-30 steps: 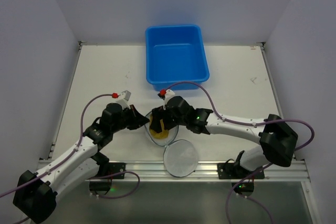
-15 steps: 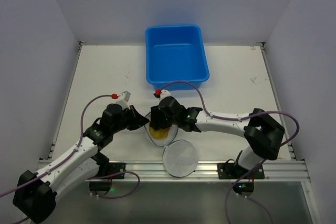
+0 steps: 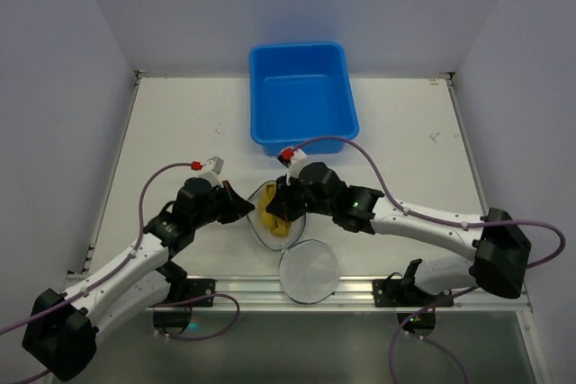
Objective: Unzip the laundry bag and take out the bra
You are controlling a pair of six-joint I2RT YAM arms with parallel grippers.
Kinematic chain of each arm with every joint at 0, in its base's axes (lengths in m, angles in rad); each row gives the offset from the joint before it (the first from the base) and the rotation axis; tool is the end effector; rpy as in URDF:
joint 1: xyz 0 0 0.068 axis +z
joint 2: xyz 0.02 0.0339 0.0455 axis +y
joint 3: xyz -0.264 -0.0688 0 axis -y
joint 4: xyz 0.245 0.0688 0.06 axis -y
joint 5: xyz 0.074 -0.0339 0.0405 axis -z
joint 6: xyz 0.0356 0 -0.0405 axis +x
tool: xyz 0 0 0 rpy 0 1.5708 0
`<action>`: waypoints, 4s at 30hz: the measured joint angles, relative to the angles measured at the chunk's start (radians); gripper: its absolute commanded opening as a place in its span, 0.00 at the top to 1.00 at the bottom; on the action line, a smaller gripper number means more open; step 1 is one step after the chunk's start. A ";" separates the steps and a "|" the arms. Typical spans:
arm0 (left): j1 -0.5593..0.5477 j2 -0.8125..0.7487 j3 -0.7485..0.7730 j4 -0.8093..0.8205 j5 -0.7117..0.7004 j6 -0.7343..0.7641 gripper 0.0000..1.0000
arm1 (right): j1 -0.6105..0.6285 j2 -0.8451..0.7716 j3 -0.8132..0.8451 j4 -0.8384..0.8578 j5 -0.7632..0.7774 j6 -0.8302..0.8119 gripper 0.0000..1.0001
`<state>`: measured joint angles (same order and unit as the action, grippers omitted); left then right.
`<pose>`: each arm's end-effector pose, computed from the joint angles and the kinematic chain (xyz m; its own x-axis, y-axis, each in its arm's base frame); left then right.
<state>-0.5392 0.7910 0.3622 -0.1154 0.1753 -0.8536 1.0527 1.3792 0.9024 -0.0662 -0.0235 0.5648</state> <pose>0.1474 -0.0954 0.1975 -0.7695 -0.4043 -0.4943 0.0816 0.7054 -0.7041 0.1522 0.2687 0.2569 -0.6864 -0.1235 -0.7167 -0.6051 0.6437 0.4685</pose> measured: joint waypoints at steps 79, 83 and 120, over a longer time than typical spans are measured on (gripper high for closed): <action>-0.001 0.020 0.085 -0.142 -0.163 0.035 1.00 | -0.044 0.228 0.105 -0.006 -0.079 -0.205 0.30; -0.001 0.021 0.085 -0.144 -0.163 0.035 1.00 | -0.044 0.286 0.107 0.037 -0.010 -0.170 0.19; -0.005 0.061 0.051 -0.138 -0.214 0.024 1.00 | -0.043 0.301 0.050 0.089 -0.127 -0.177 1.00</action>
<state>-0.5438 0.8516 0.4137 -0.2531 -0.0387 -0.8291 1.0096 1.6806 0.9520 0.0231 -0.1509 0.3874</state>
